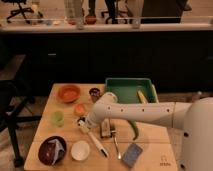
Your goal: Place brush in tray
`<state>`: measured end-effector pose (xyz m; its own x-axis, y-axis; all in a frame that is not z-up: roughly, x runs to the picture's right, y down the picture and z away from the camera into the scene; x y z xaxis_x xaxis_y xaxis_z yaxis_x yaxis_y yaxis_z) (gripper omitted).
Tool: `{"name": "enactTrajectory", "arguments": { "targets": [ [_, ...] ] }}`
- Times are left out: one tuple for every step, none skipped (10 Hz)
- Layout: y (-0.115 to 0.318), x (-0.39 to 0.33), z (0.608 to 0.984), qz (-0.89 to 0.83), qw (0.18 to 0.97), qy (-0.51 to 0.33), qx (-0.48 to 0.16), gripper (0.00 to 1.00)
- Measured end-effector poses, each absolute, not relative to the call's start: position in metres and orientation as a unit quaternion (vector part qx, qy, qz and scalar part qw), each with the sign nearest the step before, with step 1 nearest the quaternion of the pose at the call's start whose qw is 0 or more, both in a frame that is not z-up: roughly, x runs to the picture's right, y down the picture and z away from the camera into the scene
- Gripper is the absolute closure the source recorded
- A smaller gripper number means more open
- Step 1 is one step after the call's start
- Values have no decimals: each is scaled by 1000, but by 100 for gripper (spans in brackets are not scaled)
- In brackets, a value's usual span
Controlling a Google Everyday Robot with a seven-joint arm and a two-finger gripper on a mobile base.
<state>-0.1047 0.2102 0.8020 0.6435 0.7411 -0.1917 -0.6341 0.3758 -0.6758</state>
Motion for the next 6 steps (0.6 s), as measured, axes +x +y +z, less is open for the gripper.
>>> {"name": "enactTrajectory", "arguments": {
  "targets": [
    [197, -102, 791, 414, 831, -77, -362, 81],
    [187, -99, 783, 412, 836, -80, -354, 81],
    [178, -95, 776, 410, 840, -80, -347, 81],
    [169, -89, 770, 408, 844, -78, -338, 81],
    [164, -85, 767, 405, 848, -77, -333, 81],
    [153, -75, 760, 404, 853, -74, -322, 81]
  ]
}}
